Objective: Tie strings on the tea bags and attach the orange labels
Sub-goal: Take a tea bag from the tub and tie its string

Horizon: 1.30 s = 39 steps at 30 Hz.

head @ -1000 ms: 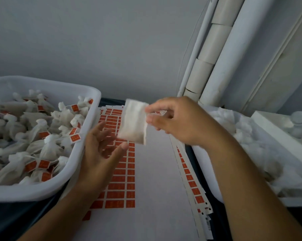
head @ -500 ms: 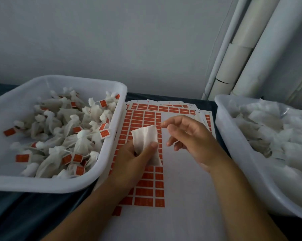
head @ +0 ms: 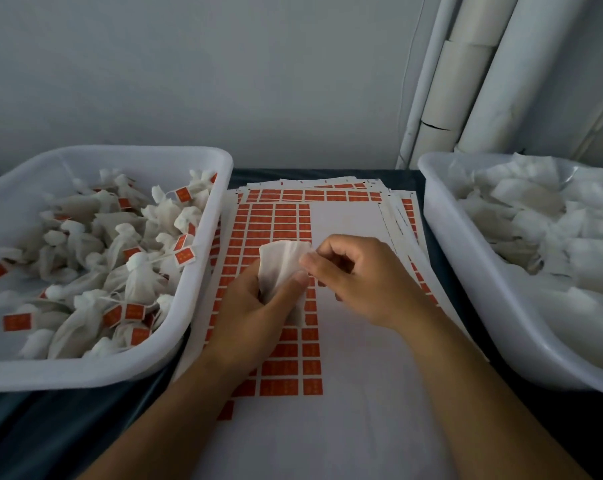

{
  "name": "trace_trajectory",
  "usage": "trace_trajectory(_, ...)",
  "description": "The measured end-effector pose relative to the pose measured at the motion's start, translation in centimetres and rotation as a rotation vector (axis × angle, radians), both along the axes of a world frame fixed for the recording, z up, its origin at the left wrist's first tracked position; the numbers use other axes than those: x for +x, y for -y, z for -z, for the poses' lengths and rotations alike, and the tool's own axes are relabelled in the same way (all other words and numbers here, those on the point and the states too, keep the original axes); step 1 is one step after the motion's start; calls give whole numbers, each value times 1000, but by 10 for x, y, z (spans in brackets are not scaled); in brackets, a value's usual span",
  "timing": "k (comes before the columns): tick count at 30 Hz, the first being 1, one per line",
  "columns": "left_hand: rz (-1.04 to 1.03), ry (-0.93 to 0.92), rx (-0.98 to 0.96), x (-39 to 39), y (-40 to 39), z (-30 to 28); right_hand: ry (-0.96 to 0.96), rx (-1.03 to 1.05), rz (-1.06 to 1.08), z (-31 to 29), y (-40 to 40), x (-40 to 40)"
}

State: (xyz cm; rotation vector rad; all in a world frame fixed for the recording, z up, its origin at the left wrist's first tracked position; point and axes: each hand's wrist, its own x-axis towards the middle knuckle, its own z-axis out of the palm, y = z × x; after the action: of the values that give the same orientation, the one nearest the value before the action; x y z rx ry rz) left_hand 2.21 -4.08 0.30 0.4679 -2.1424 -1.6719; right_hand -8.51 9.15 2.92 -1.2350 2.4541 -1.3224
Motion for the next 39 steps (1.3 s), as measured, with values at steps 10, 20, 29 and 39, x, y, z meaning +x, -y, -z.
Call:
trace_trajectory(10, -2, 10, -147, 0, 0, 4, 478, -217, -139, -11, -9, 0)
trace_trajectory(20, -68, 120, -413, -5, 4, 21, 882, -628, -292, -14, -13, -3)
trace_trajectory(29, -98, 171, -483, -7, 8, 31, 897, -628, -172, -14, -6, 2)
trace_trajectory(39, -63, 206, -559, -5, 7, 28, 943, -680, -173, -16, -7, 4)
